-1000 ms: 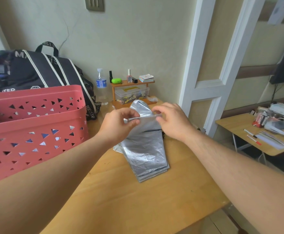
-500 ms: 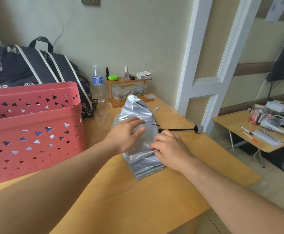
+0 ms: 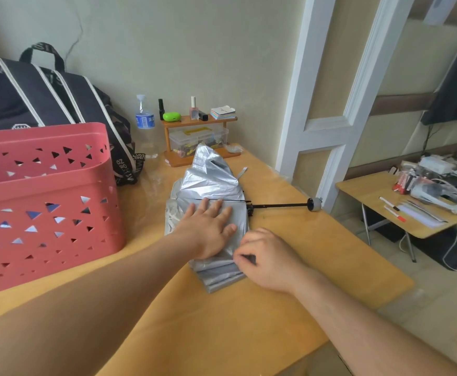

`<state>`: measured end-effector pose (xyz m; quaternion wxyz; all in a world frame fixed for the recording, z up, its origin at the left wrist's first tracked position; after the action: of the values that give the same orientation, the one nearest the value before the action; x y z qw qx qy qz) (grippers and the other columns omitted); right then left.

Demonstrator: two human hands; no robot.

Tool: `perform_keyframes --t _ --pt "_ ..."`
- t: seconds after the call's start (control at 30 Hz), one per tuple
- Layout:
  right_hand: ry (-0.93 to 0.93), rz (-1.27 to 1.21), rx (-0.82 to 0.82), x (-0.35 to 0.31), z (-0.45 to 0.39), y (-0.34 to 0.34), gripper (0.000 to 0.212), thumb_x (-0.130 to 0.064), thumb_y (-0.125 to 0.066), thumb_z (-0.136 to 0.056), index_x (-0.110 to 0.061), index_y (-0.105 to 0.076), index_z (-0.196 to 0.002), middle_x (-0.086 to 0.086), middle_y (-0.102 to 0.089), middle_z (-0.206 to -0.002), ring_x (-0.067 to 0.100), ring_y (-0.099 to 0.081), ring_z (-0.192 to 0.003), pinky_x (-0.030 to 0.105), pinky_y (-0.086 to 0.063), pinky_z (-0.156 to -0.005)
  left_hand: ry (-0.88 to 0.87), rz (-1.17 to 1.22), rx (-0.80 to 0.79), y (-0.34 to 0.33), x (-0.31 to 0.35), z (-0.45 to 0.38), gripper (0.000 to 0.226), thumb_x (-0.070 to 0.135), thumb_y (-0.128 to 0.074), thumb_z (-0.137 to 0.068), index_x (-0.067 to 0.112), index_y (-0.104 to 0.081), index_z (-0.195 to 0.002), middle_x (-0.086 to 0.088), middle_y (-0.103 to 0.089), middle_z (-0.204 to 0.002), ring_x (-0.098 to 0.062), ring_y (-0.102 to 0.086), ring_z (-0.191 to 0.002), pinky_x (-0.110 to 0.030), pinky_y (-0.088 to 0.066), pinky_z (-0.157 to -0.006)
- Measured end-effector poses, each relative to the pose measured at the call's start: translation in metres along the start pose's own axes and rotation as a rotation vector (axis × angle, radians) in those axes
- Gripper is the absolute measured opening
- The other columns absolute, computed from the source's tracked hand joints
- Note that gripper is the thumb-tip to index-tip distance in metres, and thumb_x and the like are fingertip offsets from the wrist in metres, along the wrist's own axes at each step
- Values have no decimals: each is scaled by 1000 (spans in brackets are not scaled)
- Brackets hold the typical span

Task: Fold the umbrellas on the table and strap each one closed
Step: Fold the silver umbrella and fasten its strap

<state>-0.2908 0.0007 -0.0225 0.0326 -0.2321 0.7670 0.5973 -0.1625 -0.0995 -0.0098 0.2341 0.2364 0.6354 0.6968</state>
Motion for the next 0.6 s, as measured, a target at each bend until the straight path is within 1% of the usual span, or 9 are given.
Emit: perform_keyframes --t 0.07,0.1,0.17,0.23,0.3,0.33,0.43,0.5,0.6 --pt "-62 -20 -6 8 -15 16 26 -36 -52 -91 -26 -76 -91 -11 -65 -82 14 -57 -80 36 -53 -80 -5 -18 -4 -1 1 0 68 63 -8 -106 32 0 -166 0 8 -174 -30 14 -160 -54 6 -128" --pt "-113 -10 32 18 -23 25 22 -30 -55 -92 -30 -76 -98 -14 -67 -89 12 -58 -86 34 -53 -82 -8 -26 -3 -1 2 0 69 64 -7 -105 33 0 -166 0 9 -174 -30 14 -159 -54 6 -128" --pt "-209 83 108 39 -40 40 27 -19 -58 -94 -34 -72 -112 -14 -64 -111 14 -54 -107 31 -47 -91 -4 -29 -10 -3 2 -1 69 65 -6 -104 34 1 -166 0 10 -174 -30 16 -159 -55 7 -128" --pt "-275 159 98 58 -55 45 30 -21 -60 -96 -32 -64 -123 -10 -61 -129 19 -50 -124 36 -45 -100 0 -27 -21 -6 2 -1 70 66 -5 -104 34 2 -166 0 12 -174 -30 18 -159 -55 8 -127" --pt "-295 156 16 70 -67 40 32 -28 -64 -98 -32 -60 -129 -9 -59 -136 20 -51 -127 39 -46 -104 -3 -32 -21 -7 2 -1 71 67 -5 -103 33 4 -166 -1 14 -174 -31 21 -158 -55 9 -127" --pt "-313 110 -16 76 -73 35 29 -30 -67 -98 -34 -61 -126 -9 -62 -133 20 -55 -122 39 -47 -101 -6 -38 -20 -8 3 0 72 67 -5 -103 33 5 -165 -2 15 -173 -31 22 -157 -56 10 -127" --pt "-396 -31 -3 93 -84 21 15 -31 -76 -92 -42 -68 -99 -10 -70 -112 19 -64 -106 39 -53 -94 -5 -104 -20 -14 4 1 78 73 -3 -99 33 8 -165 -3 18 -173 -33 24 -157 -58 10 -126" --pt "-429 -99 64 100 -87 16 16 -28 -81 -87 -39 -69 -85 -14 -73 -109 16 -66 -104 41 -54 -95 -5 -200 -15 -18 6 3 83 79 3 -94 34 12 -164 -4 20 -172 -36 26 -156 -61 10 -124" --pt "-449 -217 143 105 -87 12 23 -18 -85 -82 -34 -71 -77 -18 -75 -110 11 -67 -104 37 -52 -100 -8 -284 4 -23 12 8 86 79 7 -93 31 11 -164 -4 18 -172 -37 27 -155 -63 12 -123"
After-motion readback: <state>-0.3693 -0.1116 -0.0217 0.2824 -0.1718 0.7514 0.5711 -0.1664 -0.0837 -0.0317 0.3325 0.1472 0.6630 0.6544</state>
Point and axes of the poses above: each hand's wrist, its own z-axis away from the middle knuckle, its own y-axis out of the back of the hand, x = y × z, the point moved 5 cm from there along -z, towards the middle knuckle
